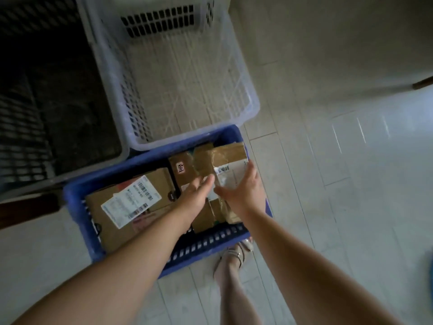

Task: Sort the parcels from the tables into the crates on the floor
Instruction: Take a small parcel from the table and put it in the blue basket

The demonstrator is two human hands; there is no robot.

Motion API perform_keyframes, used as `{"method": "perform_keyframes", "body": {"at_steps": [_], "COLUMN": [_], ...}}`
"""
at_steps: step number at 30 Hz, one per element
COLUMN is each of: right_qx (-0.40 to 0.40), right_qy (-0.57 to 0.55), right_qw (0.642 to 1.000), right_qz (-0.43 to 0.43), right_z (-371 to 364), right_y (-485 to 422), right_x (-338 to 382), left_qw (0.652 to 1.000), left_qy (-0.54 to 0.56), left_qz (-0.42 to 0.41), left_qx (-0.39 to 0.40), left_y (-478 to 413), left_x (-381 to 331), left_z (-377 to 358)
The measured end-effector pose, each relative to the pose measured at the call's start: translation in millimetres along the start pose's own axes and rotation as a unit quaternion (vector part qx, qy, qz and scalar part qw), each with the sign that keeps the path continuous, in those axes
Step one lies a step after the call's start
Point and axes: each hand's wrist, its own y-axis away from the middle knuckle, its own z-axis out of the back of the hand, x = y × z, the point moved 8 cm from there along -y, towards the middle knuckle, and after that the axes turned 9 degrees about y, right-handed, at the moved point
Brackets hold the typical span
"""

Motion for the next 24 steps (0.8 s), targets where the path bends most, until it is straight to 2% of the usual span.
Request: {"method": "perform_keyframes", "body": {"at_steps": [4, 11, 16, 17, 19, 20, 22, 24], "right_qx": [-0.025, -0.041, -0.061, -0.058, -0.052, -0.049, -0.046, -0.049], "right_qy": [0.027, 0.077, 0.079, 0.086, 0.107, 0.118, 0.134, 0.140], "right_qw": [0.999, 0.995, 0.994, 0.994, 0.991, 0.990, 0.988, 0.987], "right_qz": [0.027, 0.039, 0.042, 0.046, 0.052, 0.052, 0.055, 0.063], "right_z": [-20, -30, -22, -22, -24, -27, -32, -35], "right_y": [-27, -46, -43, -44, -45, -45, -46, -46], "right_x": [1, 3, 2, 3, 7, 8, 10, 11], "left_qw": [1.000, 0.999, 0.998, 0.999, 0.996, 0.984, 0.928, 0.877], "left_qy": [0.015, 0.008, 0.069, 0.053, -0.073, -0.169, -0.359, -0.465], "left_qz": [0.014, 0.019, -0.001, -0.009, -0.040, -0.056, -0.098, -0.122], "left_qx": [0.008, -0.043, -0.013, -0.011, -0.015, -0.021, -0.026, -0.005], "left_y": [-38, -84, -86, -87, -95, -101, -113, -121], "left_x": [10, -3, -4, -5, -9, -11, -17, -16], "left_z": [-12, -18, -15, -10, 5, 12, 19, 16]}}
